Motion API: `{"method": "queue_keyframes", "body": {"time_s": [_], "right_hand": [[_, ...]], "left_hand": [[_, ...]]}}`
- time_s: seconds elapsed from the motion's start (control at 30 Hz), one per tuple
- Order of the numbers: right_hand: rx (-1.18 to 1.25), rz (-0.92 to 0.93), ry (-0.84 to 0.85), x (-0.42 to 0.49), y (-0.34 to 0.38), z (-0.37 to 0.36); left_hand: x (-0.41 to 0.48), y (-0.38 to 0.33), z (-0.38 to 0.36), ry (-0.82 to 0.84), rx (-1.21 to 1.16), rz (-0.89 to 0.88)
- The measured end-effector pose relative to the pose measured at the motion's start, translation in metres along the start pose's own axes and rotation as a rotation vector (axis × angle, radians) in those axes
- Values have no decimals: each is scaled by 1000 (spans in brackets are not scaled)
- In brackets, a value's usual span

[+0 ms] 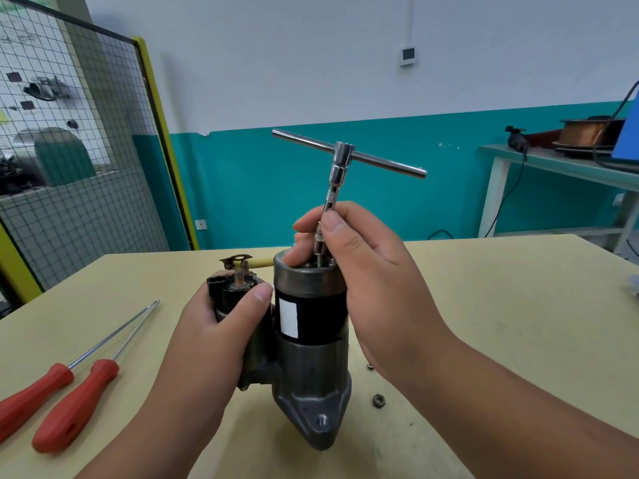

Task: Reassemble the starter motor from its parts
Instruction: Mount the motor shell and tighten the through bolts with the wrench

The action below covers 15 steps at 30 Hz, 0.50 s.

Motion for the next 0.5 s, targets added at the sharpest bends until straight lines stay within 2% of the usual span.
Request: {"method": "queue_keyframes", "body": {"time_s": [0.5], "right_hand": [[-19,0,6,1,-1,-1]], "left_hand": [[-2,-3,-1,-19,29,9]]}}
Point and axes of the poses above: each hand's wrist, its own x-axis towards the middle knuckle, its own z-axis out of the back of the hand, y = z × x, the point moved 2 cm from there along x, towards the middle knuckle, and after that the axes turned 15 degrees about -x, right-handed, at the moved point
